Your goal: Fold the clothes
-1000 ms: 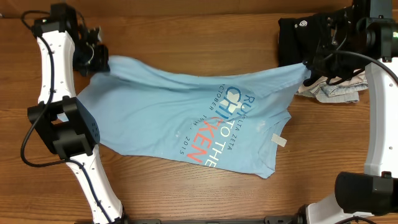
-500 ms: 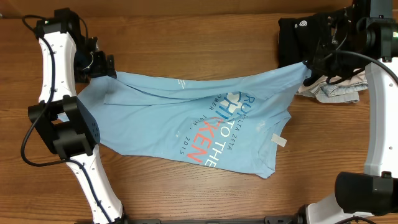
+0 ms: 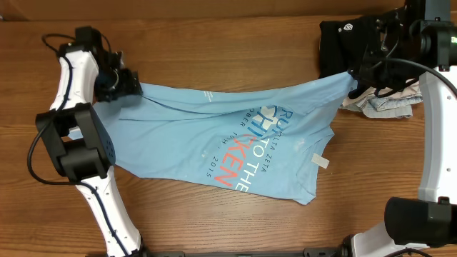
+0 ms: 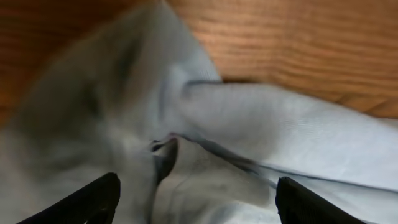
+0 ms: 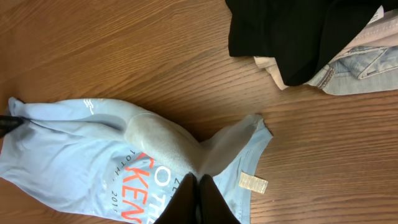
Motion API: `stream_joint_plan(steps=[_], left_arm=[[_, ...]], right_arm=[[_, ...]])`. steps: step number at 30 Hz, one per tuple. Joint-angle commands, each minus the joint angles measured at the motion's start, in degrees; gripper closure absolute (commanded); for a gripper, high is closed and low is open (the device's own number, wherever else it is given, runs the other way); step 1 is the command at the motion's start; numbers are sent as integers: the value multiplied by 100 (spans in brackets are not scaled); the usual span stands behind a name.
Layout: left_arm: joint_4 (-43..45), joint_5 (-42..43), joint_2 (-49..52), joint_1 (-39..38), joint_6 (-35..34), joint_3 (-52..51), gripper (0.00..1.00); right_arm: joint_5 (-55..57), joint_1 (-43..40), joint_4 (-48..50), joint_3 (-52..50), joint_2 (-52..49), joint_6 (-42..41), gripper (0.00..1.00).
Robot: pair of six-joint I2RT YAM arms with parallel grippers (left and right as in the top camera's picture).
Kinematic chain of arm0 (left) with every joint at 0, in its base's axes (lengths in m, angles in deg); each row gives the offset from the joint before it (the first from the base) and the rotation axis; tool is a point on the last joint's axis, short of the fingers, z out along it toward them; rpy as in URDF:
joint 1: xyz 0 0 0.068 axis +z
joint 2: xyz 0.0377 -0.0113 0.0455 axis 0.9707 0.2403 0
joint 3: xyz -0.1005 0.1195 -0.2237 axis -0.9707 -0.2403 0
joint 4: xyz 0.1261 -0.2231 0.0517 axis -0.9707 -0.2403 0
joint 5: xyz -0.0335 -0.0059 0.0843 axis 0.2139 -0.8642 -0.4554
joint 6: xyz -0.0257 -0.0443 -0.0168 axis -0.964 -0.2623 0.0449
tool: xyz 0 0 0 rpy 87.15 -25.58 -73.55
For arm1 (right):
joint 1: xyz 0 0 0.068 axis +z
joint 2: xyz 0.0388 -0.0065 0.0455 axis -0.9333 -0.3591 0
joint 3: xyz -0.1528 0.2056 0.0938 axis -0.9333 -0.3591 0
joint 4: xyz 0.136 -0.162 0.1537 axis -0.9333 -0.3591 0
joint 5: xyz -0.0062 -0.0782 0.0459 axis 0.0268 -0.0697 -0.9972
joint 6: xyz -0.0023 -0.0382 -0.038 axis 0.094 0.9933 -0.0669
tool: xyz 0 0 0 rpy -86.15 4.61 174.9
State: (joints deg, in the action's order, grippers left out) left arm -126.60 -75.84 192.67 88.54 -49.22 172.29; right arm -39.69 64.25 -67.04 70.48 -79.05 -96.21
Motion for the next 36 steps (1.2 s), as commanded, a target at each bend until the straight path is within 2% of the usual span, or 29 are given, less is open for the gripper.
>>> stream_joint_plan(steps=[1,6,11,23,29,36], left_arm=[[164,232,-48,-109,31,-240,19],[393,232,-48,-173,-33,-284,25],[597,232,-48,-240,-225,-284,26],[372,232,-50,-273,-240,-11,27],[549,232,-50,-273,-243,28,26],[605,234,-50,-284,-245,90,31]], right_arm=[[-24,24,37,15,61,46,96],[-24,24,39,15,61,46,96],[-24,24,46,15,61,46,96],[22,24,74,15,61,46,96],[22,24,76,17,61,46,96],[37,24,55,15,61,44,96]])
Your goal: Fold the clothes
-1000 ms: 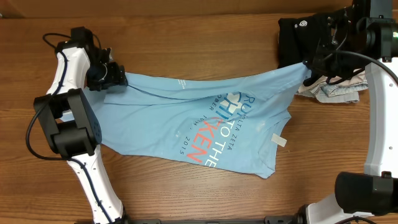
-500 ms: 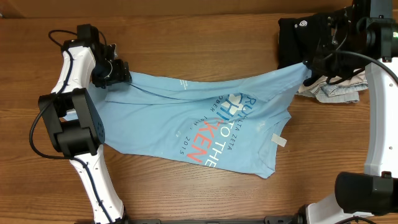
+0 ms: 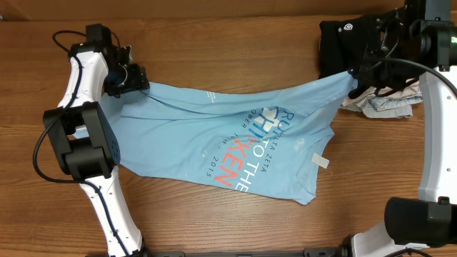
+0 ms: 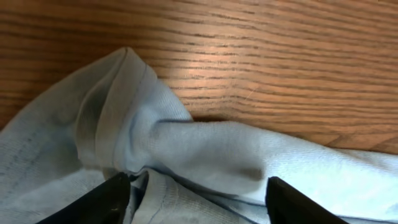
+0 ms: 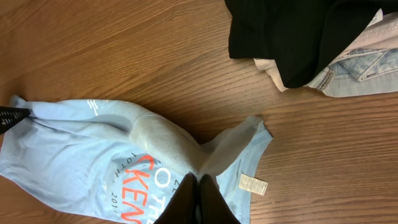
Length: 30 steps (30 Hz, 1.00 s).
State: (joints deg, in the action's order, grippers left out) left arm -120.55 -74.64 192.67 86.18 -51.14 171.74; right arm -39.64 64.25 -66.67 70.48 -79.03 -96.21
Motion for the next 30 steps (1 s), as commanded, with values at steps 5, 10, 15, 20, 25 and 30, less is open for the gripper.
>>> stream_joint_plan(steps=[5,10,15,20,25,30], left_arm=[[-68,107,-50,-83,-48,142,44],[-81,37,-37,-146,-50,68,48],[-79,-90,-35,-151,-55,68,53],[-120,-138,-35,-144,-50,68,62],[-166,-564,-35,-144,-52,68,52],[-184,-713,-35,-140,-52,68,49]], right_arm=[[33,24,17,17,59,44,96],[33,24,-9,15,59,44,96],[35,24,-9,15,59,46,96],[35,24,-9,15,59,46,96],[37,24,-28,17,59,46,96],[37,24,-22,17,59,46,96]])
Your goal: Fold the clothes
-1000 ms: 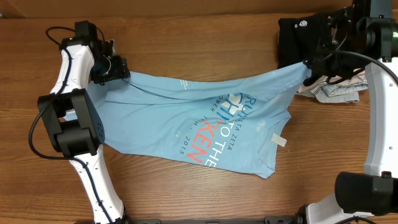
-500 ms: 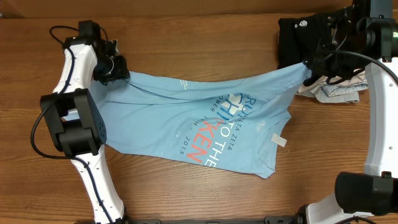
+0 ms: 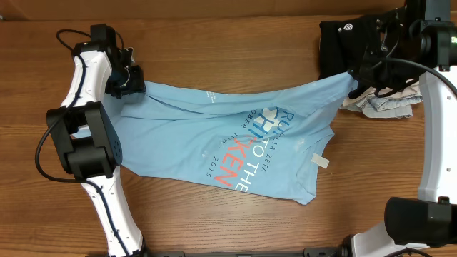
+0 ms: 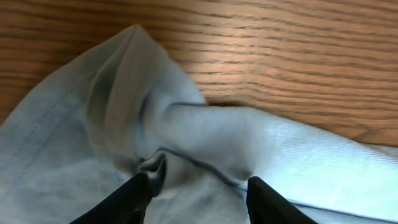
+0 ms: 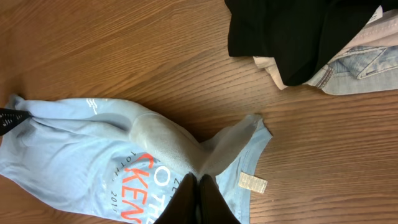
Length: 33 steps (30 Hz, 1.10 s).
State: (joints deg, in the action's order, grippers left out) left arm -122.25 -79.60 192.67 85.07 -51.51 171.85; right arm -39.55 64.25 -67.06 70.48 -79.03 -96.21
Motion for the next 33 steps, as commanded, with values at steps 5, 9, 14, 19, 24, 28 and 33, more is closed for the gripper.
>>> stream_joint_plan(steps=[5,9,14,19,24,28,33], left_arm=[[-4,-212,-33,-42,-17,57,67],[0,-197,-26,-48,-20,57,72],[-7,-219,-4,-48,-15,57,71],[68,-219,-4,-42,-15,57,79],[70,-219,-4,-42,-17,57,96],[70,-214,-9,-42,-20,70,96],[-339,-133,-151,2,-195,831,96]], right_arm=[[28,24,15,15,59,46,96],[26,24,9,17,59,44,96],[26,24,-17,15,59,44,96],[26,24,-17,17,59,46,96],[26,24,-13,17,59,46,96],[26,24,-7,15,59,44,96],[24,24,127,20,76,46,96]])
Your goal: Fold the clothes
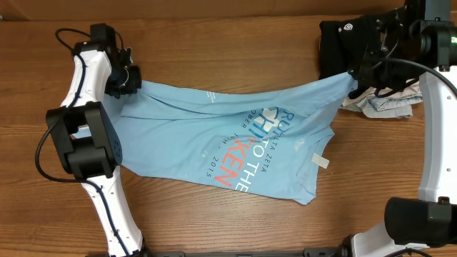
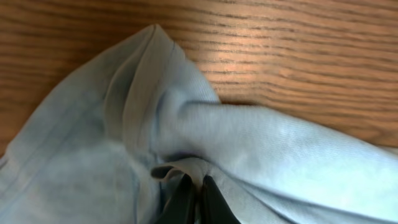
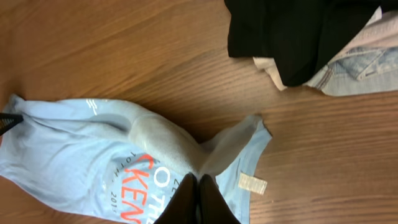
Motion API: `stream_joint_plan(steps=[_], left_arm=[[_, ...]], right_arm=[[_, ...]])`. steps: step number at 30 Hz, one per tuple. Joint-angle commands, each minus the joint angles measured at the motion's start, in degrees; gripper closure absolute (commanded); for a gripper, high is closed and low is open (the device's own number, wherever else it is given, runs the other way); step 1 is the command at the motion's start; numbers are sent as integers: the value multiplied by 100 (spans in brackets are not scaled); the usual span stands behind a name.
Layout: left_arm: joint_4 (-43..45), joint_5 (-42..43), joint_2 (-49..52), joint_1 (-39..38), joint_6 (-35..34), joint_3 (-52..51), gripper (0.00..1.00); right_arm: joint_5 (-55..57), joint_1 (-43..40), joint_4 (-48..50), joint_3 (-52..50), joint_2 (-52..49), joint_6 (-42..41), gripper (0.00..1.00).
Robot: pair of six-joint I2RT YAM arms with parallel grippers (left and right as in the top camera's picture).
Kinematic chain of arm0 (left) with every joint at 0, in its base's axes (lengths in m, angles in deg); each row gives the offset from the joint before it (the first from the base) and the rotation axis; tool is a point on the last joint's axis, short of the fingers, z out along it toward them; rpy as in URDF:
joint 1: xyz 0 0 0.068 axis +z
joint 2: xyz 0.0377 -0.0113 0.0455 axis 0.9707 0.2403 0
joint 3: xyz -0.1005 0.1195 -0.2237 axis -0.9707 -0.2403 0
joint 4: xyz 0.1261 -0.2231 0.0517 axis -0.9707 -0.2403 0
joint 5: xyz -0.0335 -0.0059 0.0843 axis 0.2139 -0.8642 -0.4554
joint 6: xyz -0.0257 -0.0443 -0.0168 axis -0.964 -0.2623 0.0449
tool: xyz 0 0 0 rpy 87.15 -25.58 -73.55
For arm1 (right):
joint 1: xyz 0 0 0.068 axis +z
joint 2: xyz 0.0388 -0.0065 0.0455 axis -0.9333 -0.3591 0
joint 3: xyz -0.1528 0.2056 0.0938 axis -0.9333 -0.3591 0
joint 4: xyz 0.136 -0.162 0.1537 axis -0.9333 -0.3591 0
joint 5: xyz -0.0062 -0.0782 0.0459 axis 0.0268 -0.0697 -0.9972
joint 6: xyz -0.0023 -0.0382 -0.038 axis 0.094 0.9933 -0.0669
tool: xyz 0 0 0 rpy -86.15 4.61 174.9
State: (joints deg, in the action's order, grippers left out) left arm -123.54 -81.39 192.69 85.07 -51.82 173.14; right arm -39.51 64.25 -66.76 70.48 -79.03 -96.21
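Note:
A light blue T-shirt (image 1: 235, 153) with orange and white lettering lies stretched across the wooden table (image 1: 214, 43). At its upper left corner my left gripper (image 1: 128, 78) is shut on a bunched fold of the blue T-shirt (image 2: 261, 137); in the left wrist view the left gripper (image 2: 197, 186) pinches cloth between its dark fingertips. At the shirt's upper right corner my right gripper (image 1: 351, 77) is shut on it and holds it raised. In the right wrist view the right gripper (image 3: 200, 184) grips the blue T-shirt (image 3: 93, 149) above the lettering.
A pile of other clothes lies at the back right: a black garment (image 1: 346, 39) over pale denim and white pieces (image 1: 385, 106). It shows in the right wrist view as the black garment (image 3: 292, 31). A white label (image 1: 320, 161) hangs off the shirt's right edge.
My left gripper was open around the shirt's bunched corner; now it is shut on that fold. The right gripper still holds its corner in the same place.
At first my left gripper stood open over the shirt's left corner, lower on the table. It then sat further back at the upper left corner, still open, then narrower around the fold, and is now shut on it. The right gripper held its corner throughout.

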Motion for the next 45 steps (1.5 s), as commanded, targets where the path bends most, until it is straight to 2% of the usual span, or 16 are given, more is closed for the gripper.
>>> stream_joint_plan(steps=[1,9,12,17,25,30,37,45], left_arm=[[-319,63,-192,11,-179,922,96],[-1305,-50,-962,129,-186,3679,96],[-1497,-490,-1379,179,-267,4391,96],[-1589,-968,-2186,378,-264,4966,96],[-1587,-1432,-3812,1158,-310,5112,96],[-1591,-1622,-4406,1692,-315,5112,96],[-1714,-1641,-4376,1930,-527,4968,96],[-1401,-1458,-3720,1930,-634,4457,96]], right_arm=[[20,24,111,20,83,46,96],[39,11,107,833,365,195,96],[264,-7,103,1353,498,197,96],[411,-63,42,2223,680,304,96],[411,-63,-87,3381,1390,306,96],[413,-63,2,3545,2004,304,96],[564,-63,295,3534,2385,304,96],[511,-63,323,3418,1626,306,96]])
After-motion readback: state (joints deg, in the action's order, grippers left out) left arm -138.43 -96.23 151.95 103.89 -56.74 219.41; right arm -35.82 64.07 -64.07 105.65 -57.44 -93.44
